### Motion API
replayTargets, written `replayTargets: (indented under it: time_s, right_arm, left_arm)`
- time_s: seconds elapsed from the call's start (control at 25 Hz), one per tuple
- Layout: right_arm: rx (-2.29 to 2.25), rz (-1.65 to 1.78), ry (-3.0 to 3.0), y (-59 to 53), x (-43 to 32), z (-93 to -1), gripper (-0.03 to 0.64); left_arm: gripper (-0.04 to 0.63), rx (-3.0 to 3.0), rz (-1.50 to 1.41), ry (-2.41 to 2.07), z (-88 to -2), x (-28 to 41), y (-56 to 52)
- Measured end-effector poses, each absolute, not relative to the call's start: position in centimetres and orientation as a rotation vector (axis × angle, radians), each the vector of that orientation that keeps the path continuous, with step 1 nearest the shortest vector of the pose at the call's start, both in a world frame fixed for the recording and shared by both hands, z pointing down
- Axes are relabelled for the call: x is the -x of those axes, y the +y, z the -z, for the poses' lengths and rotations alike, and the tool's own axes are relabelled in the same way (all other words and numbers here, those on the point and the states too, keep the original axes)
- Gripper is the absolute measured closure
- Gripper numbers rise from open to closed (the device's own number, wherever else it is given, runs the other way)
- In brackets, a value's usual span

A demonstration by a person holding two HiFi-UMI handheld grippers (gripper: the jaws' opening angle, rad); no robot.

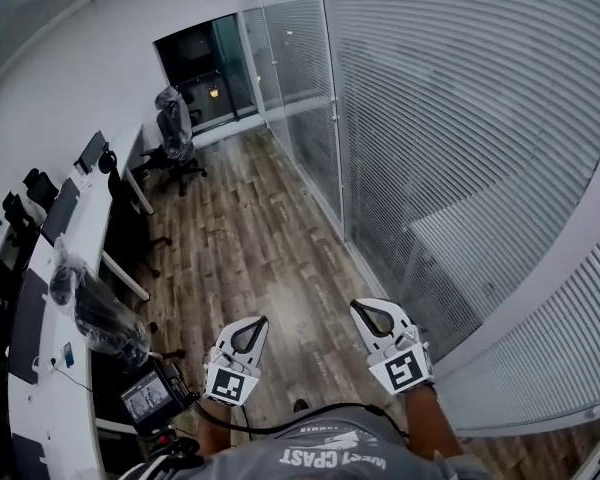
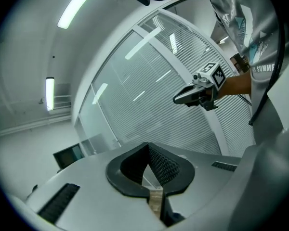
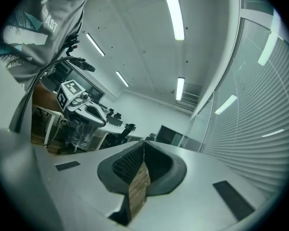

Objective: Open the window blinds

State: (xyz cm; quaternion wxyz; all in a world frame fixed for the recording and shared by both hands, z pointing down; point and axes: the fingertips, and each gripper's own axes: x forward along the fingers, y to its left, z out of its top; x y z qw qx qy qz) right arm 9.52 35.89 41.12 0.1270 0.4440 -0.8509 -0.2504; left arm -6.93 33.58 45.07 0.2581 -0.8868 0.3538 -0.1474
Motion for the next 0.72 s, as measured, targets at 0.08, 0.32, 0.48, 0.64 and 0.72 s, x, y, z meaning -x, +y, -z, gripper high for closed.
replayTargets:
  time_s: [0.08,0.32,0.48,0.64,0.72]
  right_arm:
    - [-1.313,0.73,-2.45,34.9,-9.0,-41.1,0.614]
    - [-1.377,0.741,-2.383,30.8,-6.9,-39.2,0.614]
    - [-1.372,0.738,-2.362,27.9,-3.8,-39.7,0.614]
    - [-1.375,0.754,-2.345,25.7,-0.8,-40.2,0.614]
    - [-1.368,0.763,-2.34,24.5,1.4,-40.4,0.614]
  left_arm:
    - [0.594,2.382,0.432,0.921,-45.7,7.4,31.6]
    - [0.594,2.412,0.362,0.866,-43.2,8.5,26.3]
    - [0.593,2.408,0.346,0.844,-43.9,11.5,22.9]
    - [0.592,2.432,0.307,0.85,-44.8,14.7,20.5]
    - [0.594,2.418,0.303,0.866,-45.0,17.0,18.9]
